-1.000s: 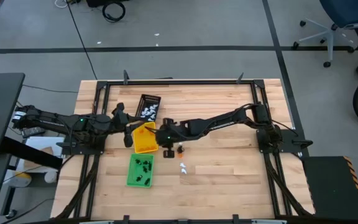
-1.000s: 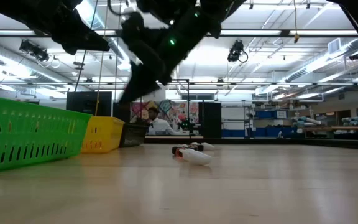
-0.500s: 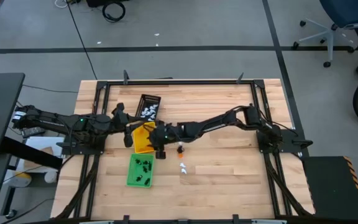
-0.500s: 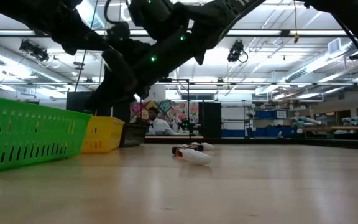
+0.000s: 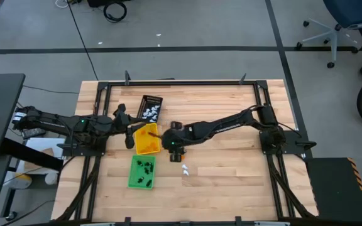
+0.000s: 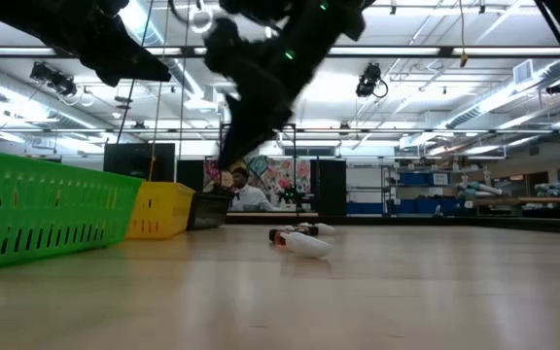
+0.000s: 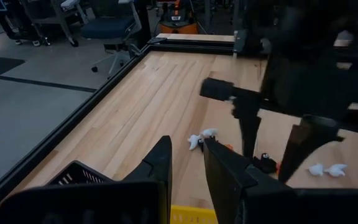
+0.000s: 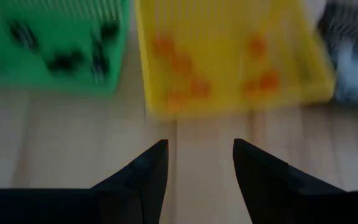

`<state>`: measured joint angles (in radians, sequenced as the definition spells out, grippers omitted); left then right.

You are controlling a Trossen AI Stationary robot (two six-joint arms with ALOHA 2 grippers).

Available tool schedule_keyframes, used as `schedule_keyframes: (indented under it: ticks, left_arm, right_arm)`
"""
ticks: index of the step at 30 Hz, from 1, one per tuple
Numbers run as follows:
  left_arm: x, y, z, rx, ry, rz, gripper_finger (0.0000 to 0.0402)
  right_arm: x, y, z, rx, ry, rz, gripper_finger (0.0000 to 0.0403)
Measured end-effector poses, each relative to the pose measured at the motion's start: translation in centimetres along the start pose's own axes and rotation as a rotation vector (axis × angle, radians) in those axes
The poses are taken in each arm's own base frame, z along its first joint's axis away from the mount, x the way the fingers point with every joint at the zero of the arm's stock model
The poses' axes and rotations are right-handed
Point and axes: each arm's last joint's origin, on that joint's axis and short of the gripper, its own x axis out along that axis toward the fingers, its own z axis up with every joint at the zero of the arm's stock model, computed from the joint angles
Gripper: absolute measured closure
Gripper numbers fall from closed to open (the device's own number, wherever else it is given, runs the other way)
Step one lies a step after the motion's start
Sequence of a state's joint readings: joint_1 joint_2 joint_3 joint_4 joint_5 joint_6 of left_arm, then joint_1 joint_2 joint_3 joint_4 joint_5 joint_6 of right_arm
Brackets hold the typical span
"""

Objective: Sort Halloween decoration
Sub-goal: Put the white ghost plush toy into the black basket

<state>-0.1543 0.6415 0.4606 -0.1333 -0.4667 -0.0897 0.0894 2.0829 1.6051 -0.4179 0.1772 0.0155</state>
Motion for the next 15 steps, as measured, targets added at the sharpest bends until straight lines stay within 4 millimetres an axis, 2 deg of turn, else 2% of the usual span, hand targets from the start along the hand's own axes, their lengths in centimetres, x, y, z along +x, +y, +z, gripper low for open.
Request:
schedule_keyframes:
  ticks: [2, 7, 15]
  left_arm:
    - [0.0, 0.0, 0.0, 0.0, 0.0, 0.0, 0.0333]
    - [0.0, 0.0, 0.0, -0.008, -0.002, 0.0, 0.0333]
    - [0.0, 0.0, 0.0, -0.002, 0.004, 0.0, 0.0333]
  right_arm:
    - [-0.1, 0.0, -1.2, 0.016, 0.12, -0.039, 0.022]
    - [0.1, -1.9, -3.6, 0.068, 0.3, -0.16, 0.0215]
    - [0.5, -4.7, -5.7, 0.189, 0.429, -0.225, 0.0213]
